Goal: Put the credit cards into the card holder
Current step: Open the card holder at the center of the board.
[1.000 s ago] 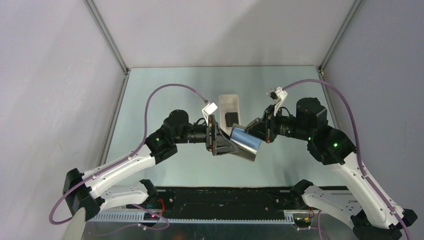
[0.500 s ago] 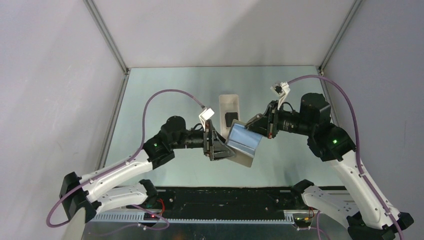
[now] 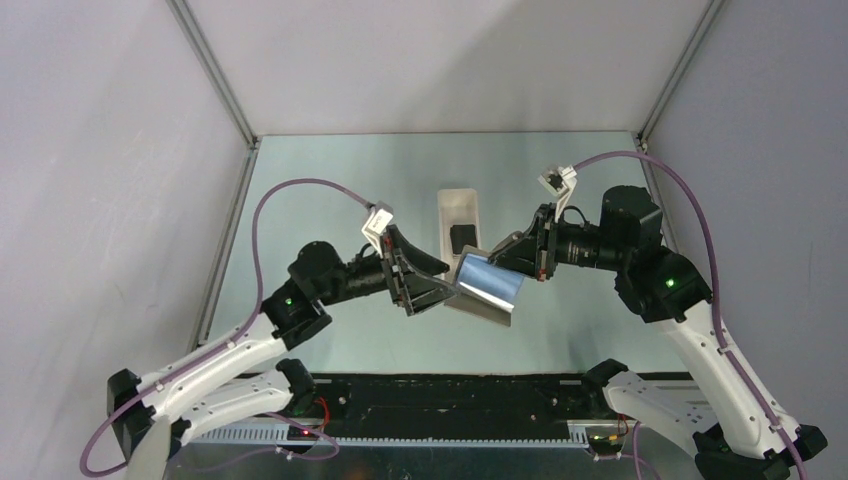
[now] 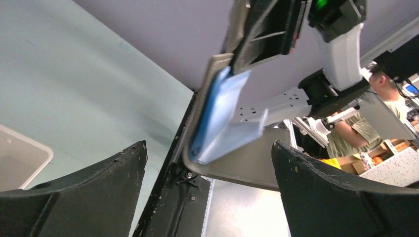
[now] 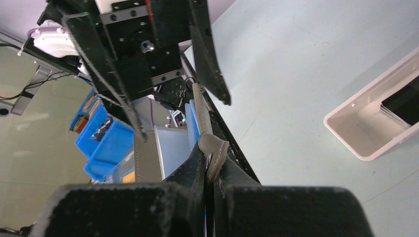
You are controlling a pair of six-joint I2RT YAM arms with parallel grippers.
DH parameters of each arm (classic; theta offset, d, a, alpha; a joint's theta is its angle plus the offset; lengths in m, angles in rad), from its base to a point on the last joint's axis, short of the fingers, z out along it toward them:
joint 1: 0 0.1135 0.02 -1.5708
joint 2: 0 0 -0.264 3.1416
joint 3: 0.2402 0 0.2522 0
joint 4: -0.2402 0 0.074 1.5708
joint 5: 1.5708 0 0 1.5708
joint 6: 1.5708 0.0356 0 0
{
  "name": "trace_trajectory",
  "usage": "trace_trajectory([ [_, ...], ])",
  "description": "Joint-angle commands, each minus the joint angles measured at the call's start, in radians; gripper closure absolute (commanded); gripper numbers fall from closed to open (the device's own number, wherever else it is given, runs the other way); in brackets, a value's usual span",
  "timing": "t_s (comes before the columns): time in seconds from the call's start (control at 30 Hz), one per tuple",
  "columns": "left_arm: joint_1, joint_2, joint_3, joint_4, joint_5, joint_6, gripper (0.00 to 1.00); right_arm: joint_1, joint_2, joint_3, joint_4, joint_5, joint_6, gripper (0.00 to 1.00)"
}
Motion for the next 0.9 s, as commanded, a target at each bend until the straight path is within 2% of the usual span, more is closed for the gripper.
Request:
trace_trajectory([
  [0.0, 0.023, 0.028, -0.001, 0.046, -0.029, 0.001, 0.0, -0.004, -0.015, 0.026, 0.047, -0.044, -0.013, 1.0],
  [0.2, 0.065, 0.052, 0.008, 0.063, -0.041, -0.03, 0.0, -0.001, -0.022, 0.018, 0.064, -0.089, -0.028, 1.0],
  [0.6, 0.067, 0.132, 0.051, 0.095, 0.082, -0.037, 0.01, 0.004, -0.011, 0.017, 0.048, -0.075, -0.042, 1.0],
  [0.87, 0.066, 0.029, -0.012, 0.17, 0.051, -0.046, 0.0, 0.003, -0.003, 0.01, 0.053, -0.088, -0.046, 1.0],
])
